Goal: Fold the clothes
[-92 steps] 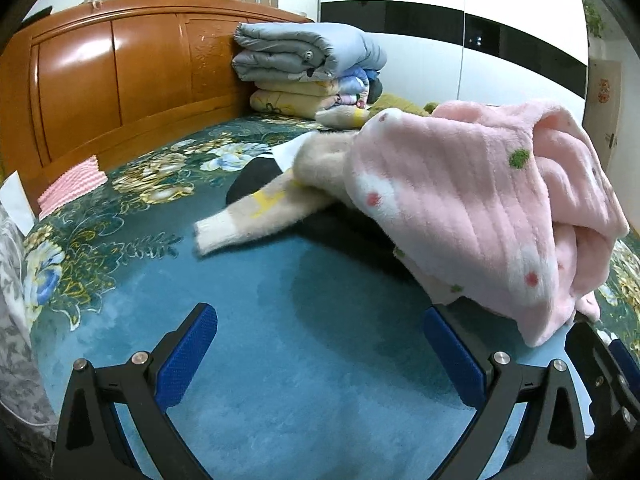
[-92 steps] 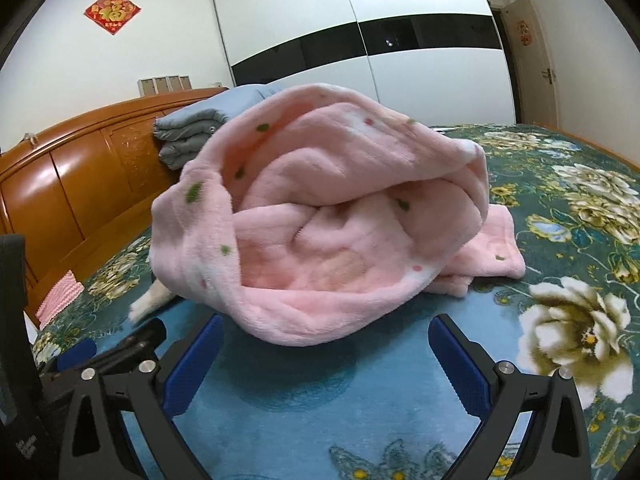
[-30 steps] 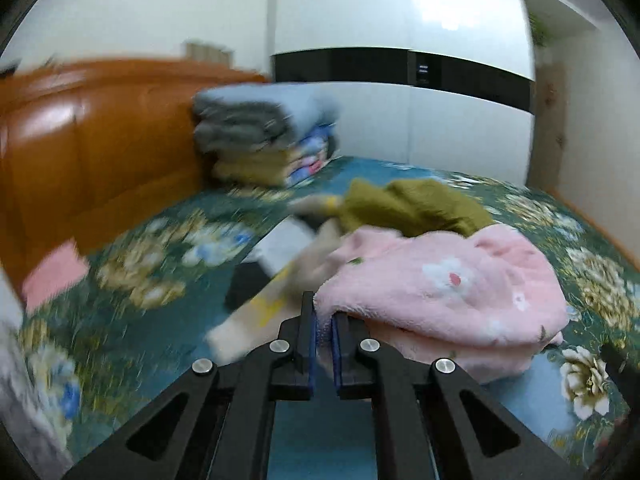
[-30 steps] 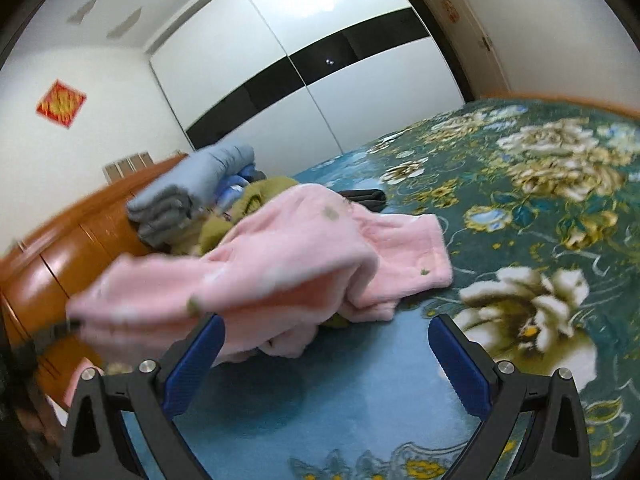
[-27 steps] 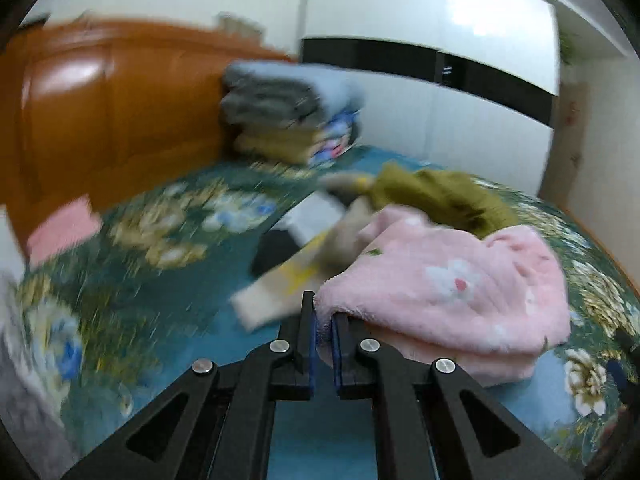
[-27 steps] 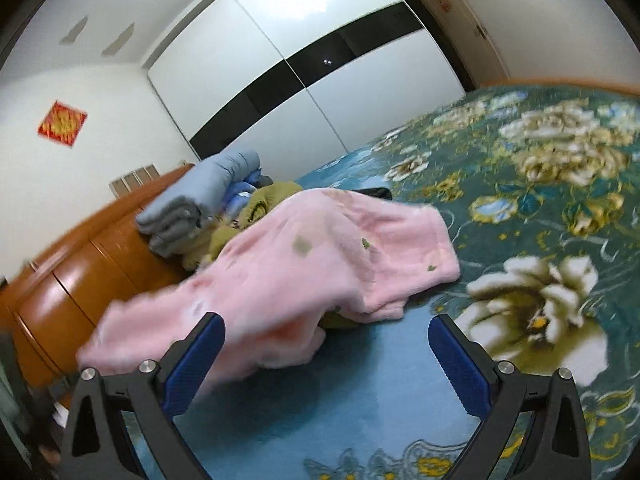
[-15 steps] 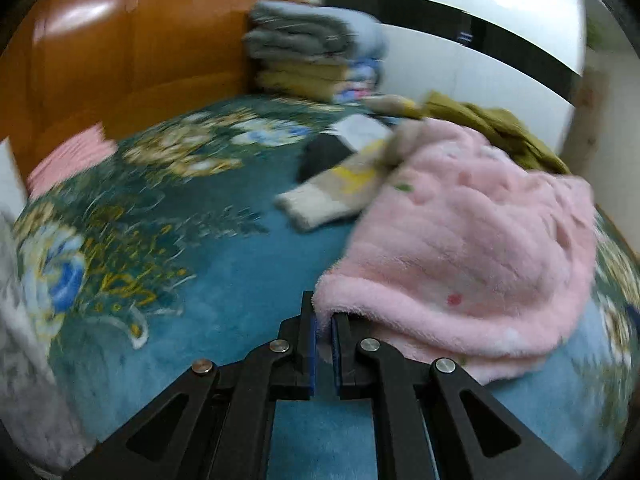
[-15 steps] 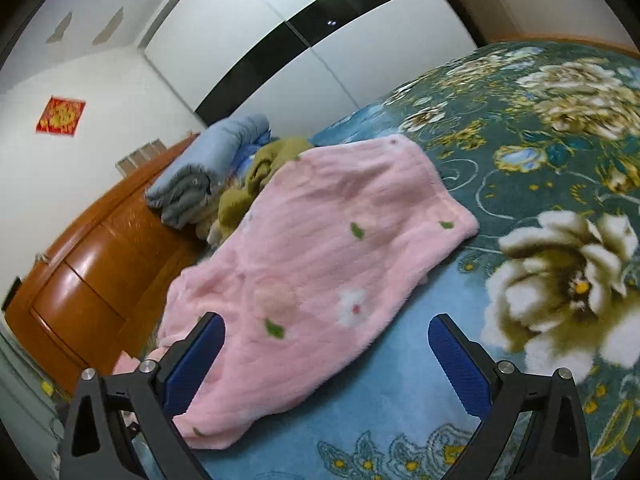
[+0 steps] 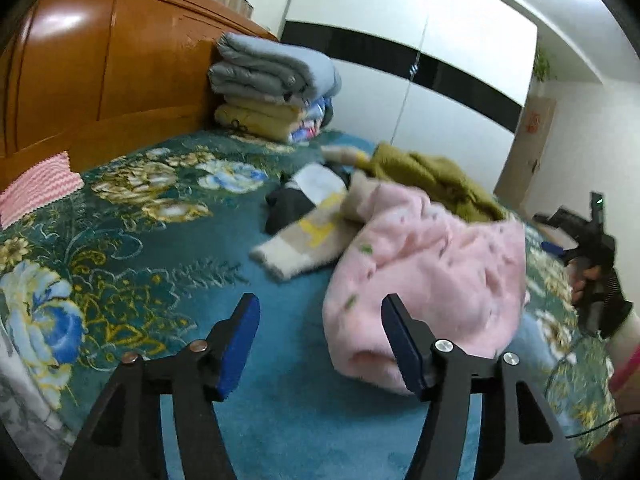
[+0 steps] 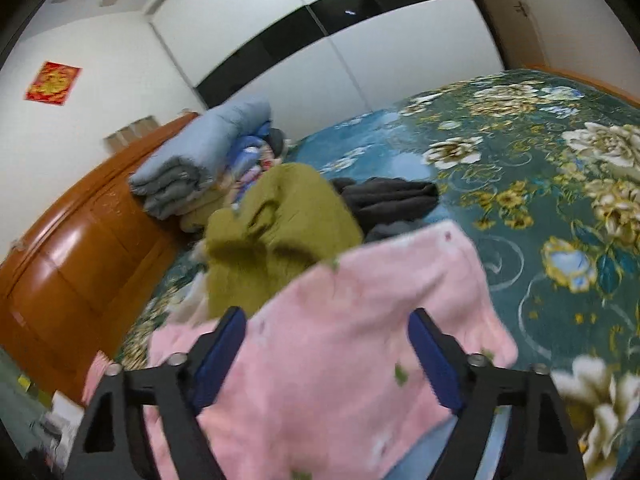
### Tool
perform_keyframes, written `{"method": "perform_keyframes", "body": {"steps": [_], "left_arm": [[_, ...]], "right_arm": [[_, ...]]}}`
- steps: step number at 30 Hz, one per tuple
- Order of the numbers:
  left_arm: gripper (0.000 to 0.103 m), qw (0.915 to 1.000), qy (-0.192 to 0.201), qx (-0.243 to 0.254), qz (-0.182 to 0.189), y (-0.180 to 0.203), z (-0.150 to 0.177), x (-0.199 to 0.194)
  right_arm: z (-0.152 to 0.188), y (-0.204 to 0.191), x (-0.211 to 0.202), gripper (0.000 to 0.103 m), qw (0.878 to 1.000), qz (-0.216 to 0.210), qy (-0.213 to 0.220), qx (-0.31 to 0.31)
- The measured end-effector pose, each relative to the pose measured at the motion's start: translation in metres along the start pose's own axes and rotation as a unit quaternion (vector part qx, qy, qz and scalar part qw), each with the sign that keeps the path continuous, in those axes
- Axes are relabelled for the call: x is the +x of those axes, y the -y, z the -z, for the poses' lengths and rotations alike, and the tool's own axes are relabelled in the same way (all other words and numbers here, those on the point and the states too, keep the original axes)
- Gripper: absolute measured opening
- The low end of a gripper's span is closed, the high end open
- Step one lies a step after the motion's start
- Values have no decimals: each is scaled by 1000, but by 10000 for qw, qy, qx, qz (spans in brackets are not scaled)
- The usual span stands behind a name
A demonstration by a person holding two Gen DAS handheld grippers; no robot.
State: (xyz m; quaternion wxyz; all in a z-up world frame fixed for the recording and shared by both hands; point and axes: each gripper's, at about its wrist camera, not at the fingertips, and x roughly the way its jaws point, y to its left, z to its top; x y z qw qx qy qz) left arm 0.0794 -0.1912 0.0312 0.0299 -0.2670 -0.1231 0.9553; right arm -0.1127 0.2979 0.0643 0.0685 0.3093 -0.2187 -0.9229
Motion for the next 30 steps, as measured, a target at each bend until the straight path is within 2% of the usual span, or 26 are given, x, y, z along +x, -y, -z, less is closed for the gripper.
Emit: {"method": "perform_keyframes", "body": {"steps": [2, 4, 6, 7, 9, 10, 14, 19, 25, 26, 28, 30], "left_arm": [[65, 10000, 64, -44, -27, -1, -5, -4], [65, 9999, 25, -52, -94, 0, -7, -2], [65, 9999, -33, -42, -129, 1, -8, 1], [65, 9999, -71, -27, -128, 2, -8, 3], [65, 9998, -160, 39, -73, 5, -11, 8], [65, 9998, -174, 69, -93, 7, -14, 11], [65, 9995, -214, 231, -9, 26, -36, 29], [65, 9965, -389, 597, 436, 81, -69, 66], [65, 9822, -1002, 1197, 1042, 170, -86, 129], [65, 9815, -1044, 1297, 944, 178, -86, 137], [65, 9811, -1094, 1533, 447, 192, -87, 155], [65, 9788, -1222, 1628, 228, 198, -86, 170]], "right_arm": [[-14, -3, 15, 71, 9998, 207, -66, -10], [-22, -5, 30, 57, 9992, 357, -192, -61], [-18, 0, 15, 36, 9996, 273, -102, -60], [-16, 2, 8, 33, 9997, 231, -57, -60], [-12, 7, -7, 15, 9999, 147, 32, -59], [-10, 9, -14, 11, 9999, 105, 77, -58], [-1, 18, -44, 7, 9996, -63, 257, -56], [12, 32, -90, 7, 9982, -255, 535, -106], [53, 77, -179, 7, 9943, -83, 1055, 131], [60, 84, -193, 7, 9933, -47, 1137, 185], [73, 104, -211, 7, 9912, 112, 1261, 376], [79, 120, -217, 7, 9898, 158, 1296, 579]]}}
